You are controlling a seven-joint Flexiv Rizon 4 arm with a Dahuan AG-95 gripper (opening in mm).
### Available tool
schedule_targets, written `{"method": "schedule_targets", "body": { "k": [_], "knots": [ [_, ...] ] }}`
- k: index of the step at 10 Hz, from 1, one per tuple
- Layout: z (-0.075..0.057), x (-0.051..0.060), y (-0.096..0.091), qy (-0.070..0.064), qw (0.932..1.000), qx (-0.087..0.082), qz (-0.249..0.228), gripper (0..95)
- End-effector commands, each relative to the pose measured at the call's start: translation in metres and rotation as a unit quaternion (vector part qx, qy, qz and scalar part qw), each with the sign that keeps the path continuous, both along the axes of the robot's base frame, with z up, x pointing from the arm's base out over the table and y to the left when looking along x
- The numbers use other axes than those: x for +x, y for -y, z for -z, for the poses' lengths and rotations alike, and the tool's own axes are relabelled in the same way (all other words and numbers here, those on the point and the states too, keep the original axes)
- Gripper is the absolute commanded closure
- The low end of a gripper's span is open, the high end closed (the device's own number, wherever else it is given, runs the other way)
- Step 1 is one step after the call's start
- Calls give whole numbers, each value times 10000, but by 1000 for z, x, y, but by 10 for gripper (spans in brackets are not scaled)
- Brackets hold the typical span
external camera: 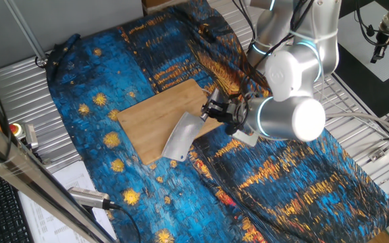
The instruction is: Put the knife on the cutting board
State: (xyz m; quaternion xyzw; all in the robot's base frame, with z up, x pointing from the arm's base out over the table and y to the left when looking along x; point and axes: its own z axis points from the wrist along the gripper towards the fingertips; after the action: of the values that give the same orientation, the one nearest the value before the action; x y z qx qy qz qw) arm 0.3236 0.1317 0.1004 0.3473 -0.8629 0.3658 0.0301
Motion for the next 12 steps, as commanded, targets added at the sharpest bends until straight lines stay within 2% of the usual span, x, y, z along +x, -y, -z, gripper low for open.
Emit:
{"method": "schedule_targets", "body": {
  "k": [1,3,5,7,9,10,12],
  "knots": [
    [1,1,0,52,10000,66,30,950],
    [5,1,0,28,10000,83,3,950],
    [5,1,0,-95,9995,283,86,950],
    [5,1,0,-133,9995,171,234,950],
    [5,1,0,-225,9983,160,521,950],
    [5,1,0,-196,9979,85,603,950],
    [5,1,0,-106,9980,39,627,950]
  ]
}}
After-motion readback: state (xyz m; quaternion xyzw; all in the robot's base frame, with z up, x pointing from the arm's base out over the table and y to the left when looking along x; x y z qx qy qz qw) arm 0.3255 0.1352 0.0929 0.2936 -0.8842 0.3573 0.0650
